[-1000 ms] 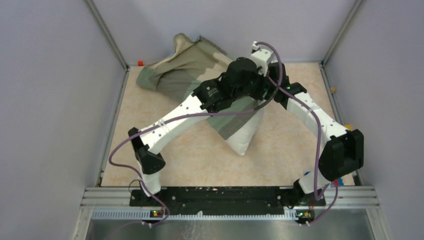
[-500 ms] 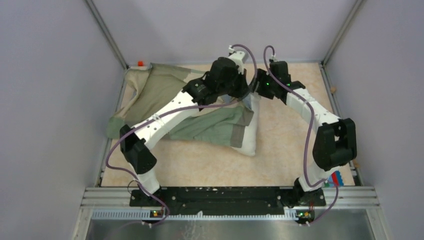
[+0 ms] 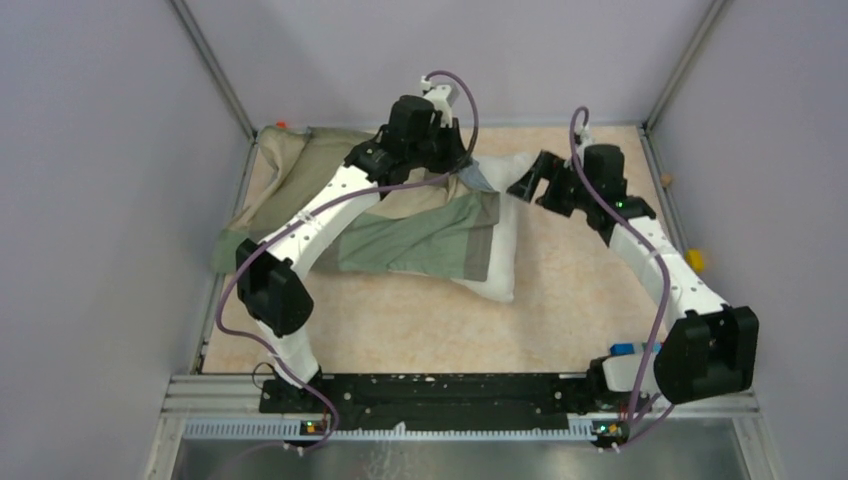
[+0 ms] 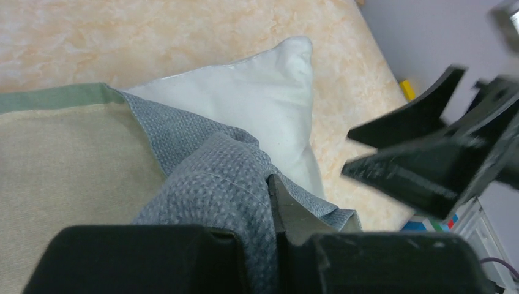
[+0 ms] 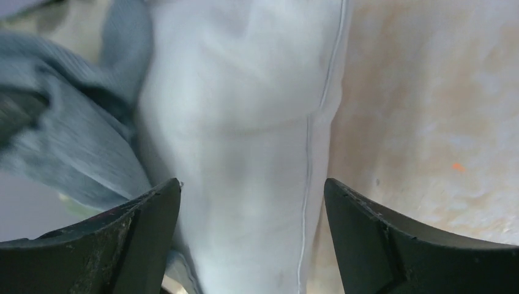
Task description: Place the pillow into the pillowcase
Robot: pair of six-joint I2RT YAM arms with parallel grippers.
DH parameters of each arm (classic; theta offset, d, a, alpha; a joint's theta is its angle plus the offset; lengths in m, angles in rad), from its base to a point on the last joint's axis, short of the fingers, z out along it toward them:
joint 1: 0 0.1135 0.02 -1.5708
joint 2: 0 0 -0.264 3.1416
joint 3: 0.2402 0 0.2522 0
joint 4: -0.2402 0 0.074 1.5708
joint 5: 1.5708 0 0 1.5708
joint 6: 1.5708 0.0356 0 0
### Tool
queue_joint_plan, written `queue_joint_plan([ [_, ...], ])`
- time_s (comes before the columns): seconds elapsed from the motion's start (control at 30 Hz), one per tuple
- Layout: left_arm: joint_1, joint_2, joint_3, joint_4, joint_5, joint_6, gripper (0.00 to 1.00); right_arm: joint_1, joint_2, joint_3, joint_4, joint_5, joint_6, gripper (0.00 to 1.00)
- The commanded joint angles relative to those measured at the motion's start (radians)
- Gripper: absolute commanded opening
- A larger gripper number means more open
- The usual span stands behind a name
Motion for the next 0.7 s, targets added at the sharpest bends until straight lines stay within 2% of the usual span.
queue_joint_plan([
  [0.0,0.003,0.007,0.010,0.062,0.063,0.023,0.18,0.050,-0.038,-0.237,0.156,-0.194,0.031,0.86],
  [0.2,0.003,0.019,0.009,0.069,0.059,0.014,0.15,0.097,0.000,-0.399,0.383,-0.240,0.101,0.86],
  [0.27,0.000,0.033,0.014,0.068,0.078,0.011,0.19,0.101,0.025,-0.426,0.487,-0.286,0.138,0.79],
  [0.3,-0.004,0.040,0.018,0.067,0.093,0.012,0.24,0.104,0.032,-0.438,0.529,-0.302,0.165,0.70],
  [0.33,-0.014,0.043,0.022,0.059,0.099,0.017,0.31,0.106,0.032,-0.447,0.568,-0.309,0.187,0.56],
  [0.4,-0.045,0.031,0.032,0.030,0.061,0.037,0.54,0.108,0.020,-0.458,0.622,-0.309,0.221,0.14],
  [0.43,-0.064,0.016,0.033,0.017,0.025,0.046,0.68,0.108,0.013,-0.455,0.623,-0.303,0.230,0.00],
  [0.5,-0.106,-0.022,0.032,-0.025,-0.058,0.061,0.84,0.109,-0.003,-0.438,0.603,-0.291,0.238,0.00],
  [0.53,-0.127,-0.047,0.026,-0.041,-0.101,0.070,0.96,0.108,-0.016,-0.429,0.588,-0.280,0.241,0.00],
  [0.67,-0.230,-0.145,-0.018,-0.117,-0.327,0.097,0.99,0.107,-0.061,-0.397,0.537,-0.252,0.262,0.00],
])
